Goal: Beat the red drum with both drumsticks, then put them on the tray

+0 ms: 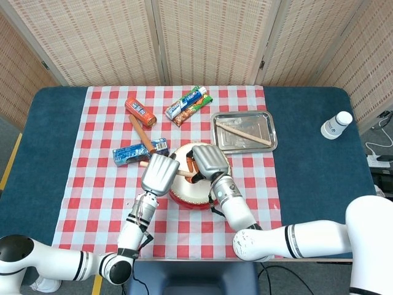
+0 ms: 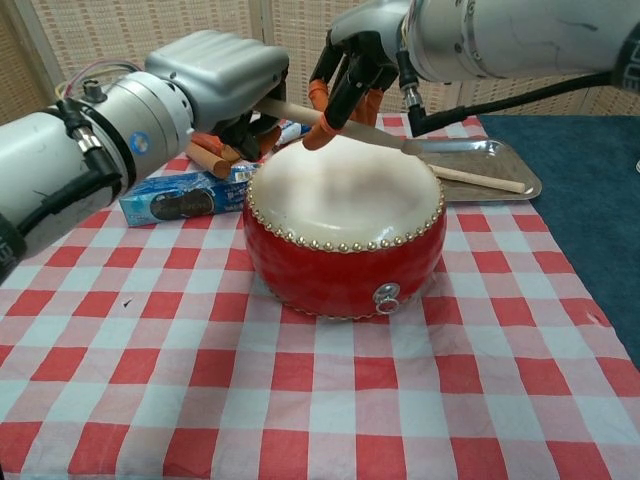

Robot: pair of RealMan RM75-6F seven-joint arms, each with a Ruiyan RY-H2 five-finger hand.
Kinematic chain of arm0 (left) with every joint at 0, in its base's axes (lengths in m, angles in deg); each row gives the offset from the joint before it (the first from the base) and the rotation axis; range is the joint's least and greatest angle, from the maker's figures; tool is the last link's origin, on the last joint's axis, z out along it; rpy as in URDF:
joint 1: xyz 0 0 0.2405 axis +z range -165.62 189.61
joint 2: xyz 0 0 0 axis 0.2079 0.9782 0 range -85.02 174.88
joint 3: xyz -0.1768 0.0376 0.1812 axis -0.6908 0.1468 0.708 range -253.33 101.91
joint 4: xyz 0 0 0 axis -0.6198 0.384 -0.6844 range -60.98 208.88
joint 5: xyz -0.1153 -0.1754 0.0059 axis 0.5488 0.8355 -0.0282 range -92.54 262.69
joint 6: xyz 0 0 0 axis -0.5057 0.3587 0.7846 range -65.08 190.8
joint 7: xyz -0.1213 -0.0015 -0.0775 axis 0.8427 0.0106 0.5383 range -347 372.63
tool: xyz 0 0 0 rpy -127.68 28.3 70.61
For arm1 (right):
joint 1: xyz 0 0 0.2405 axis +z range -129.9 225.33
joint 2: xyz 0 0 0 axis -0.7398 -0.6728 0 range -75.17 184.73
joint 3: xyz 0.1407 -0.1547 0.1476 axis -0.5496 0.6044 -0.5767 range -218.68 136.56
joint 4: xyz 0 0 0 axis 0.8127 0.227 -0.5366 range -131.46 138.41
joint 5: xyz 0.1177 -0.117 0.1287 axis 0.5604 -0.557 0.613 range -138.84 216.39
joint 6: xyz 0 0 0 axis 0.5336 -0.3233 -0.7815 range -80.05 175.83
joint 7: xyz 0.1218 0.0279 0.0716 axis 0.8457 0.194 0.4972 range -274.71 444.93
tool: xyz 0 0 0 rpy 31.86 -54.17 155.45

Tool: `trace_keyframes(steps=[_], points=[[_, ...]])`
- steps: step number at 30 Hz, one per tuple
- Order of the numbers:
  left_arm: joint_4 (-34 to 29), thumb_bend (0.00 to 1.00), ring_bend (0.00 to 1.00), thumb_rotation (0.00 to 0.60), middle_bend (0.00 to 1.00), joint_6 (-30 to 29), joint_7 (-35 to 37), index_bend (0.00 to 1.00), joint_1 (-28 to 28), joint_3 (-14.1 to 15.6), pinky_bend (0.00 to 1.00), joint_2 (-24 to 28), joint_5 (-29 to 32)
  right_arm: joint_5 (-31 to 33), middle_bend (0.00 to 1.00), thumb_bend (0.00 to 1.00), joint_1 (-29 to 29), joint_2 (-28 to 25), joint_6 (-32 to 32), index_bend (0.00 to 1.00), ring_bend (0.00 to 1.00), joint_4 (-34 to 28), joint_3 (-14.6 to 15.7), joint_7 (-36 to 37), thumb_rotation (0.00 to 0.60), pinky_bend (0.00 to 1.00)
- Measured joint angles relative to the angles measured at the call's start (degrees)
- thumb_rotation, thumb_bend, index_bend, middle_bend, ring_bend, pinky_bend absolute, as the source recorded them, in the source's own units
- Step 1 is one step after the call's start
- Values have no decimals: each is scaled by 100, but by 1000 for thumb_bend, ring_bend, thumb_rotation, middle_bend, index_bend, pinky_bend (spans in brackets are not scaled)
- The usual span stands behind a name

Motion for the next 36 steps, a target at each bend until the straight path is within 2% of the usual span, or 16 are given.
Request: trace_keyframes(steps=[4, 7, 14, 19, 25, 36], points=[[-7, 457, 176, 600, 216, 37, 38, 125, -2, -1, 495, 20, 26, -28, 796, 346, -29, 16, 20, 857, 658, 7, -10, -44, 600, 498], [2, 445, 105, 600, 145, 44, 59, 77, -6, -4, 408, 28, 19, -43, 799, 351, -50, 25, 37, 862, 662, 10, -16, -85, 600, 498], [6, 444, 25, 600, 82, 27, 126, 19, -3, -19, 321, 63, -33, -94, 804, 372, -116, -7, 50, 869, 671, -23, -31, -144, 600, 498], [19, 440, 0, 600, 24, 11, 143, 0, 12, -5, 224, 100, -56, -18, 804, 375, -139, -77, 21, 870, 673, -53, -35, -221, 600, 498], [53, 361, 0, 600, 0, 29, 188, 0, 29, -11, 142, 133, -28, 116, 804, 375, -141, -213, -9, 870, 676, -123, -46, -380, 600, 498], [252, 358, 0, 600, 0, 47, 221, 0, 77, 25, 129, 220, -6, 207, 806, 376, -258, -576, -3, 873, 684, -399, 8, -505, 600, 498]])
